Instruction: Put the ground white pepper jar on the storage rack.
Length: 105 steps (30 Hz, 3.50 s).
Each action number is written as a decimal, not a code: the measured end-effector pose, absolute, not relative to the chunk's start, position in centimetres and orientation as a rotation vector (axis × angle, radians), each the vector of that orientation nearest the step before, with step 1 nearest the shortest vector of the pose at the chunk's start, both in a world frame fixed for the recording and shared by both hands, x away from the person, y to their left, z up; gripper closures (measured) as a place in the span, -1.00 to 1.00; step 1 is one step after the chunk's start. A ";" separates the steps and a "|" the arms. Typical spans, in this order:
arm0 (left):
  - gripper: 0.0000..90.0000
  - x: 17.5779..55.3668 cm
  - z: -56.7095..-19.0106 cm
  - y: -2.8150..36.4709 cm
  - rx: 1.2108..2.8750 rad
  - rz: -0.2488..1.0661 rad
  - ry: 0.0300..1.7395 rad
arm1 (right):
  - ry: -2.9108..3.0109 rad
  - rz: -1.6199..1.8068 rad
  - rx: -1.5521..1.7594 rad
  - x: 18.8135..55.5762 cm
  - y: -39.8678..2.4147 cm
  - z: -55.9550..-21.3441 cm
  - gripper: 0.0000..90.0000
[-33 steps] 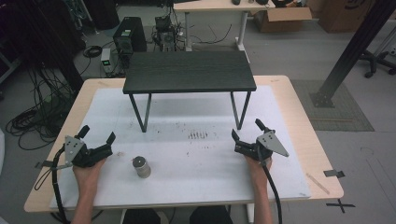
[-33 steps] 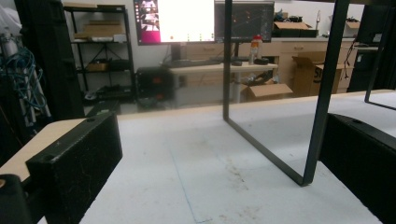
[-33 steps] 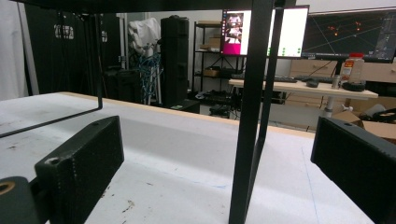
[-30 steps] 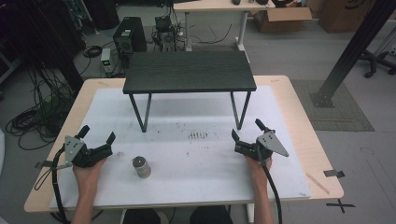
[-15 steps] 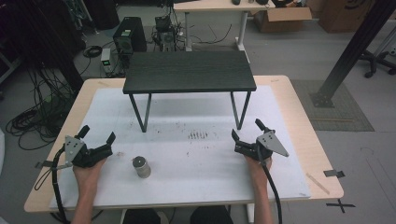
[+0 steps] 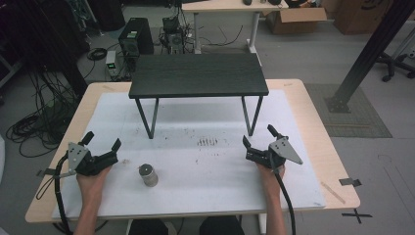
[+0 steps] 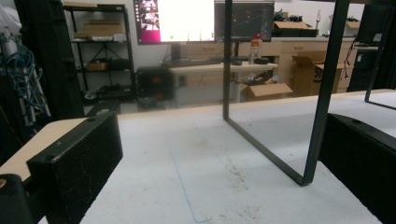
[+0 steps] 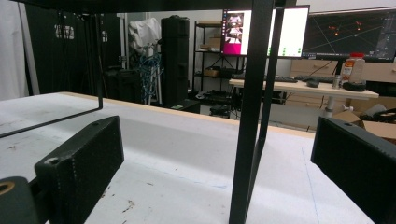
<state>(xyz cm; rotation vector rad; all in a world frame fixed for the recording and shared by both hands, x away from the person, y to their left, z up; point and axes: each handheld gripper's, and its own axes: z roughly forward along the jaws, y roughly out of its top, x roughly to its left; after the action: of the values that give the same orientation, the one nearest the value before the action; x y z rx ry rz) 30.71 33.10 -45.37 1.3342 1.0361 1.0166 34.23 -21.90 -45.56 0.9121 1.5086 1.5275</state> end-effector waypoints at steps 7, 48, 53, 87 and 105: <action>-0.99 30.7 -45.4 33.1 1.335 1.019 1.035 | 1.508 1.526 0.911 34.2 -21.9 -45.6 -0.95; -0.99 29.1 -41.2 35.0 1.373 0.831 0.856 | 1.511 1.528 0.908 34.2 -21.9 -45.6 -0.95; -0.99 28.4 -40.3 35.3 1.413 0.704 0.740 | 1.511 1.528 0.908 34.2 -21.9 -45.6 -0.95; -0.99 26.2 -41.3 28.5 1.763 0.366 0.449 | 1.516 1.526 0.899 34.2 -21.8 -45.5 -0.95; -0.78 26.5 -43.5 26.1 1.888 0.340 0.524 | 1.518 1.526 0.899 34.2 -21.8 -45.5 -0.95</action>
<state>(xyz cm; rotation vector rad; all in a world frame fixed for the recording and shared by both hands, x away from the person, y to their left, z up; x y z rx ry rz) 26.48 26.10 -43.49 1.8880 0.5237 0.3402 34.23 -21.83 -45.54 0.8988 1.5178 1.5263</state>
